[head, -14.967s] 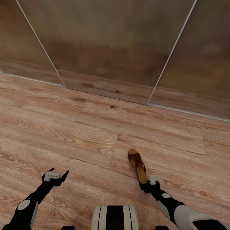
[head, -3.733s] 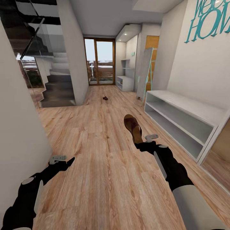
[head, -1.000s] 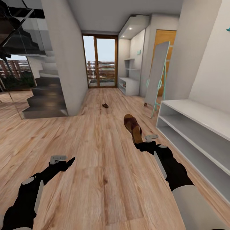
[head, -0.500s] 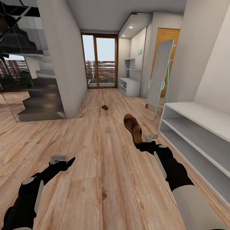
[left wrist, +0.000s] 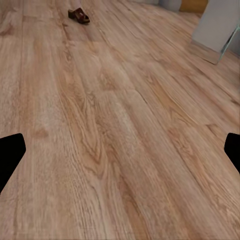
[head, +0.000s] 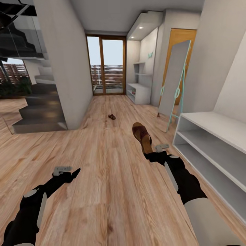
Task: Pick up the two gym shoes and the two sandals from the corridor floor and place them onto the hallstand (shoe rack) in the corridor, making sure they are on the rack and not on the floor. Arrange them so the two gym shoes are next to each other and the two sandals are next to each other.
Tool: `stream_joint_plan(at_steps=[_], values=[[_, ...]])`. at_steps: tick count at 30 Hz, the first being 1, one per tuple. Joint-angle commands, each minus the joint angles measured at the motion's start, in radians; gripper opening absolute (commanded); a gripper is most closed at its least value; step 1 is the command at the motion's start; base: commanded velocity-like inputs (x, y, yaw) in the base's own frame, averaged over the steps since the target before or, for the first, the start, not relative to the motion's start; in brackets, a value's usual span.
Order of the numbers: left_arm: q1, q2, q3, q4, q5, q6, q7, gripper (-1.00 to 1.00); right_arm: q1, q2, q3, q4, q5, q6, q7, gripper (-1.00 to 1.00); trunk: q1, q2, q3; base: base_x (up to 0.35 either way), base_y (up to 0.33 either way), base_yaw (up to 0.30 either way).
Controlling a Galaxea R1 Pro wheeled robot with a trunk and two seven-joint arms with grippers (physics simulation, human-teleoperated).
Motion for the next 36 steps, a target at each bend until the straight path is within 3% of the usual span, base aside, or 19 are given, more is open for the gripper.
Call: stream_joint_plan(at_steps=[1,36], values=[[-0.001,-0.001,0.002,-0.001,-0.006,0.005,-0.007,1.00,-0.001,-0.001,0.001,-0.001,-0.005,0.006,-0.001,-1.00,0.000,0.000,-0.001,0.348,0.000,0.000],[-0.001,-0.001,0.002,0.000,-0.006,0.005,-0.007,1.00,-0.001,-0.001,0.003,-0.002,-0.005,0.006,-0.001,-1.00,0.000,0.000,-0.001,0.348,0.038,0.000]])
